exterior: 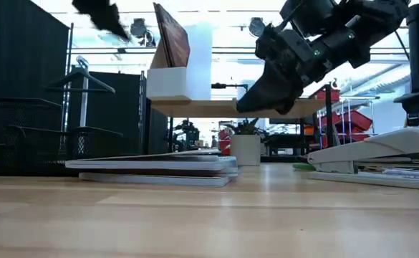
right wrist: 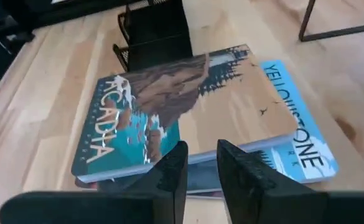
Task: Stock shelves
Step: Remove the brown book from the white bookshelf on the shelf
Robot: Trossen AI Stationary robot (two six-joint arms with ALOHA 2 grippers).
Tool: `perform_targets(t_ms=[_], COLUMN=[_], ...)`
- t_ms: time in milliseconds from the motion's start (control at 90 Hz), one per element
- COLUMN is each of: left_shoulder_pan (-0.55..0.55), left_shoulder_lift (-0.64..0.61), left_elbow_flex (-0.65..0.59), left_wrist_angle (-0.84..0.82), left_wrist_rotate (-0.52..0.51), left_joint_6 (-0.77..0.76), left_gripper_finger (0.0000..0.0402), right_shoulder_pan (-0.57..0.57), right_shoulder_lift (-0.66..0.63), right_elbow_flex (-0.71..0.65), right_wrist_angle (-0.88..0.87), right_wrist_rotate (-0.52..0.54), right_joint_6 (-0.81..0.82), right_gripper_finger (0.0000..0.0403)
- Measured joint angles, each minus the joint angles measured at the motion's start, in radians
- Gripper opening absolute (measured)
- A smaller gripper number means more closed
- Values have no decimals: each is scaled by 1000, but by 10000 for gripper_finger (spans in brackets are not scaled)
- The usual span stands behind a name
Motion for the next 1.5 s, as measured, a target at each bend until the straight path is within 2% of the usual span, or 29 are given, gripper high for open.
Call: perform_targets(t_ms=[78,222,478,700,844,967,1111,1222,1389,1500], left_shoulder_pan=[-2,-18,-17,-15,-11,12,30,36,30,21], left_shoulder_lift=[14,22,117,244,290,291,241,216,185,181], left_elbow_flex=[-37,-137,-281,-302,-302,-302,-302,-275,-175,-148], left_wrist_angle=[-25,94,161,165,73,-43,-43,-42,27,187], left_wrist_rotate=[78,230,252,235,148,76,70,26,24,66], left_joint_6=[-52,-77,-112,-82,-52,-70,-79,-79,-83,-41], left_gripper_finger=[88,88,88,88,88,88,88,88,88,88], right_shoulder_pan=[0,0,0,0,0,0,0,0,0,0], right_shoulder_lift=[0,16,23,24,24,24,24,24,24,24], right_elbow_flex=[0,0,0,0,0,0,0,0,0,0], right_wrist_angle=[0,13,9,9,7,8,6,6,2,2], right_wrist_rotate=[0,49,79,79,79,79,79,79,79,82], right_joint_6=[-1,-18,-18,-20,-23,-23,-27,-27,-22,-22], right_gripper_finger=[70,70,70,70,70,70,70,70,70,70])
